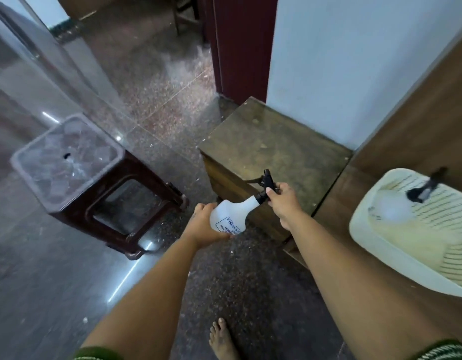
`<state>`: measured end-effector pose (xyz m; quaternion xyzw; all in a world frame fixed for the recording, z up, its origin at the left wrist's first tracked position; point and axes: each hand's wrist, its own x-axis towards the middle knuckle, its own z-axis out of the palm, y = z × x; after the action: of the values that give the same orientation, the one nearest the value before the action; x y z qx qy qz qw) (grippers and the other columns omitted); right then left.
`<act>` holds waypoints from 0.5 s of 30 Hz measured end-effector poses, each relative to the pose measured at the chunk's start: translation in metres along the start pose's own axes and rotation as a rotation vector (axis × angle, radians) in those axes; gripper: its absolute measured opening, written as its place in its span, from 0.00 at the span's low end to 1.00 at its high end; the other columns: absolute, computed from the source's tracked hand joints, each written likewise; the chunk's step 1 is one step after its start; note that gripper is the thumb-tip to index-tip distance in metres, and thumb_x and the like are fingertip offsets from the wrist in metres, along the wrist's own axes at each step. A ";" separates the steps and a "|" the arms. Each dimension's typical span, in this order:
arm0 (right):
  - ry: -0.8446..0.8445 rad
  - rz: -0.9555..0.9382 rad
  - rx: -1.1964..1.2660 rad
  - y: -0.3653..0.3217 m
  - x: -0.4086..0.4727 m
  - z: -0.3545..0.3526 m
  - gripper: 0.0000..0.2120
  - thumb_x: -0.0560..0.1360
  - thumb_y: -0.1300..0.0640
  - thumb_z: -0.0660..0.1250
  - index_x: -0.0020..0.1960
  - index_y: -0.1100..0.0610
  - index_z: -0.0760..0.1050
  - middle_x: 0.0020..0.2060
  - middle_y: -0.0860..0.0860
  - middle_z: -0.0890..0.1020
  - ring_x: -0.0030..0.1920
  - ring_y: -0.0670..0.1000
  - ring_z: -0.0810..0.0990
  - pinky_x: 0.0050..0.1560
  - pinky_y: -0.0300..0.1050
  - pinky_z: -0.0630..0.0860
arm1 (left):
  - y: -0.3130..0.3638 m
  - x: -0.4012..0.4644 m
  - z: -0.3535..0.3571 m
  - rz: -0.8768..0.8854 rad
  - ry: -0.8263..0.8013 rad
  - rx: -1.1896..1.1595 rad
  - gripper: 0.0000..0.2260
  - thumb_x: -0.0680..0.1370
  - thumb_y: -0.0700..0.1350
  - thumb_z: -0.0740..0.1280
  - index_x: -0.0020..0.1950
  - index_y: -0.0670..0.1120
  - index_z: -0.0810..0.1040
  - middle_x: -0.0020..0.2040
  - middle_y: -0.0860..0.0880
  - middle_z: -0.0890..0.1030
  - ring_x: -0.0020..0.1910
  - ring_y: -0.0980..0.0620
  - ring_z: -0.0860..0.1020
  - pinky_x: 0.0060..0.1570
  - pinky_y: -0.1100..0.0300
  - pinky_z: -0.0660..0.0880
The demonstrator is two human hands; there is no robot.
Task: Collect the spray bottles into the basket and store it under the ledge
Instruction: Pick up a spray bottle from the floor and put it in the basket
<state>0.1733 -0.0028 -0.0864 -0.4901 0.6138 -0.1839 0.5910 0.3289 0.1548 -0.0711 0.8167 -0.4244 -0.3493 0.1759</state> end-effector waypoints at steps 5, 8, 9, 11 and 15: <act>0.100 -0.059 0.112 -0.037 -0.036 -0.080 0.14 0.79 0.57 0.62 0.64 0.58 0.71 0.55 0.54 0.78 0.52 0.54 0.78 0.62 0.54 0.76 | 0.084 -0.013 -0.007 0.134 0.022 0.039 0.43 0.59 0.55 0.80 0.71 0.48 0.67 0.60 0.49 0.69 0.58 0.52 0.72 0.60 0.55 0.72; 0.163 -0.093 0.154 -0.049 -0.055 -0.133 0.11 0.78 0.56 0.63 0.60 0.56 0.73 0.52 0.52 0.78 0.55 0.55 0.79 0.61 0.55 0.76 | 0.132 -0.023 0.000 0.222 0.032 0.049 0.40 0.59 0.54 0.80 0.68 0.48 0.69 0.56 0.51 0.69 0.55 0.53 0.72 0.55 0.59 0.72; 0.194 -0.106 0.158 -0.050 -0.060 -0.151 0.09 0.78 0.55 0.64 0.58 0.54 0.74 0.52 0.52 0.79 0.55 0.55 0.79 0.61 0.56 0.76 | 0.147 -0.028 0.003 0.250 0.031 0.052 0.40 0.59 0.55 0.80 0.67 0.48 0.69 0.56 0.52 0.69 0.56 0.53 0.72 0.55 0.58 0.72; 0.246 -0.132 0.175 -0.049 -0.069 -0.188 0.06 0.76 0.53 0.65 0.53 0.49 0.75 0.51 0.50 0.80 0.54 0.55 0.80 0.60 0.57 0.77 | 0.176 -0.037 0.013 0.315 0.028 0.053 0.40 0.58 0.59 0.78 0.66 0.49 0.70 0.55 0.53 0.70 0.56 0.53 0.73 0.56 0.57 0.73; 0.318 -0.151 0.295 -0.053 -0.095 -0.256 0.06 0.77 0.55 0.64 0.54 0.51 0.76 0.48 0.50 0.79 0.53 0.54 0.80 0.56 0.52 0.79 | 0.228 -0.050 0.039 0.459 -0.001 0.059 0.40 0.57 0.65 0.75 0.65 0.52 0.71 0.55 0.57 0.70 0.55 0.55 0.74 0.55 0.54 0.76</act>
<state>-0.0550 -0.0395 0.0674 -0.4080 0.6272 -0.3903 0.5366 0.1505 0.0639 0.0560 0.7035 -0.6090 -0.2880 0.2264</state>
